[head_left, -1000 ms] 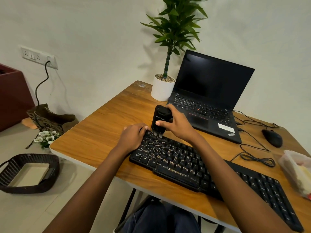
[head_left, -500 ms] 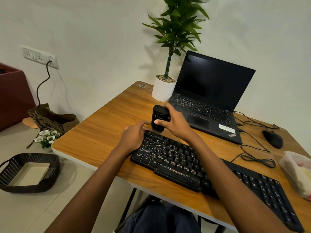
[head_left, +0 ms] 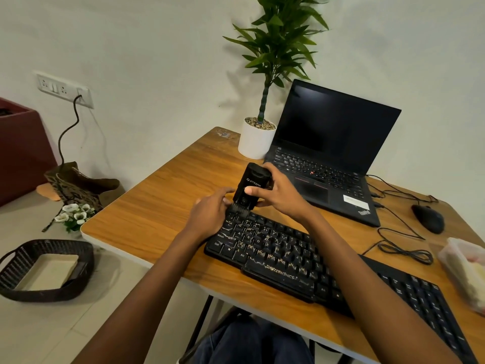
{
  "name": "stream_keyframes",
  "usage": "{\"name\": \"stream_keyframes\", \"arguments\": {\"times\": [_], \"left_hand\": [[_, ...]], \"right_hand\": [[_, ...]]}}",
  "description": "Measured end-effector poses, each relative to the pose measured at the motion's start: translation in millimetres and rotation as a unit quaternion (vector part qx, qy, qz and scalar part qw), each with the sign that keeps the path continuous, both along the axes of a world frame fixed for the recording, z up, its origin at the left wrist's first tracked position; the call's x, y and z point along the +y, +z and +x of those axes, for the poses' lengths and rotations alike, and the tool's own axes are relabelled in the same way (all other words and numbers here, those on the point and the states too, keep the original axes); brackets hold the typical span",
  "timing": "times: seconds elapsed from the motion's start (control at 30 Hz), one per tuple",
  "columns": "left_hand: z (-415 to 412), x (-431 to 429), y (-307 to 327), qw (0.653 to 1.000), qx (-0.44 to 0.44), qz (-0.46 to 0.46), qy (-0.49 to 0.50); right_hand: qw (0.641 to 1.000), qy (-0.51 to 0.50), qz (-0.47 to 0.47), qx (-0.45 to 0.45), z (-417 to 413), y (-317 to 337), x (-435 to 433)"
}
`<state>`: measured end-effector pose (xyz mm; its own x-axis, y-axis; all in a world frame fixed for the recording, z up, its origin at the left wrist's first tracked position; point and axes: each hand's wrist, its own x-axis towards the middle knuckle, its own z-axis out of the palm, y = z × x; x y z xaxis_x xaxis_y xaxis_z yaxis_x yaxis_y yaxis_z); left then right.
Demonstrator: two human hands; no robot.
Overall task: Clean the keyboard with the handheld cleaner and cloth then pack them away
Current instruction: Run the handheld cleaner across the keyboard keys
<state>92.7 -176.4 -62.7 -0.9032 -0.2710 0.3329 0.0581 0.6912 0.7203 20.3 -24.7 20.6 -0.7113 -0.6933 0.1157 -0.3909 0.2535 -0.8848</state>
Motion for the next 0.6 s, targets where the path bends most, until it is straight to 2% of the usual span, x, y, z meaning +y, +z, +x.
{"name": "stream_keyframes", "arguments": {"times": [0.1,0.23,0.33,0.4,0.5,0.6], "left_hand": [[-1.3,-0.9,-2.0,1.000,-0.008,0.002,0.001],[-2.6,-1.7,-2.1,0.999,-0.032,0.012,-0.005],[-4.5,-4.8,-0.5,0.999,-0.048,0.021,-0.006],[-4.6,-8.7,0.9,0.997,-0.050,0.051,-0.022],[-4.0,-14.8,7.4,0.993,-0.066,0.080,-0.058],[-4.8,-20.8,18.0,0.987,-0.085,0.111,-0.081]], "right_hand": [[0.999,0.006,0.035,0.018,1.6,3.8,2.6],[0.985,0.026,0.154,0.066,-0.5,23.6,3.8],[0.980,0.031,0.138,0.139,12.5,15.2,-11.3],[0.985,0.021,0.119,0.122,14.9,8.7,-9.3],[0.991,0.020,0.129,0.035,4.4,19.9,12.1],[0.991,0.023,0.129,0.036,3.1,23.5,15.0]]}}
